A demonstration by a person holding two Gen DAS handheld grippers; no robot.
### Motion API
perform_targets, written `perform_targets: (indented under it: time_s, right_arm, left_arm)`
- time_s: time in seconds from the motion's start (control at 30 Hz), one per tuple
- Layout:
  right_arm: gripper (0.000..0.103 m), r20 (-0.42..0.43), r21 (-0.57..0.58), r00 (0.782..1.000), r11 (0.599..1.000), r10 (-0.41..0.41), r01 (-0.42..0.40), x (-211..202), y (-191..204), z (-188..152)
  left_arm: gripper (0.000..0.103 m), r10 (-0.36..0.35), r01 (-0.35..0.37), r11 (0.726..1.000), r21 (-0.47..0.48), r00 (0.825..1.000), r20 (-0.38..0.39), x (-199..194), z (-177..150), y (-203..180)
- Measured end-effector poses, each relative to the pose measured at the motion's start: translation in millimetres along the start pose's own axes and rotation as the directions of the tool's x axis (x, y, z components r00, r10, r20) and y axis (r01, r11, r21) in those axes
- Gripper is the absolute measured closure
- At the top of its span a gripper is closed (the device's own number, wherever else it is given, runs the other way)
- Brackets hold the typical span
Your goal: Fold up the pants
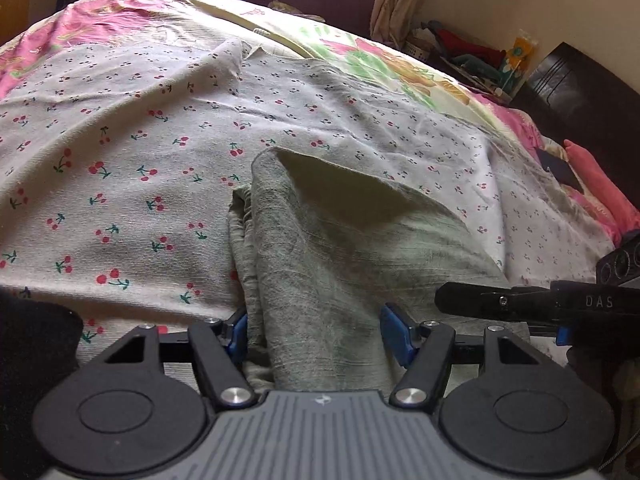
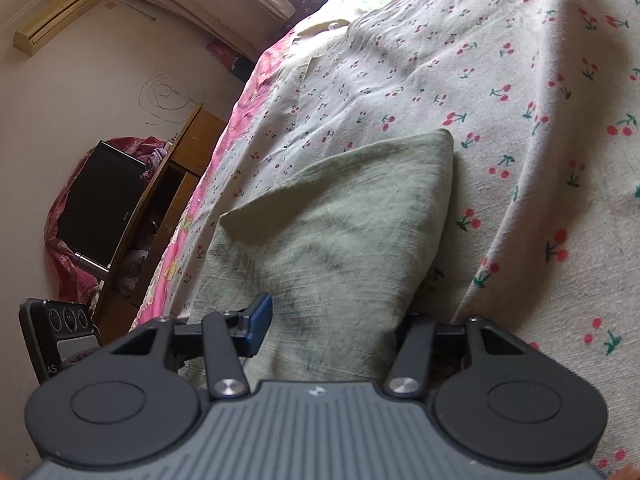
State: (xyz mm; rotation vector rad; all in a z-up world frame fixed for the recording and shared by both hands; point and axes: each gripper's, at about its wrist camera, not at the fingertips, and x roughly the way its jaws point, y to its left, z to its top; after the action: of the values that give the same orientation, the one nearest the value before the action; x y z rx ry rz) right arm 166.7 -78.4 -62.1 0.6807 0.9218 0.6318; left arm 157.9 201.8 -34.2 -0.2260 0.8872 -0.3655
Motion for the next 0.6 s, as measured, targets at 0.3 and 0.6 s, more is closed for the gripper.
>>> perform_targets:
  time_s: [0.3,0.6]
  right_arm:
    - [0.052,-0.053,-0.094,0.997,0.995,-0.049,0.044,15.8,12.1,-2.5]
    - [0.092,-0.031,-0.175,0.987,0.973,-0.159,0.151,-10.5,28.4,-7.2]
  left_arm:
    - [0.025,0.03,-0.03,0.999,0.011,1.0,-0.008,11.3,-6.8,2.7]
    - [0.062,0.082,-0.083,0.996,0.043,0.996,0.044,-6.4,-7.1,-35.2]
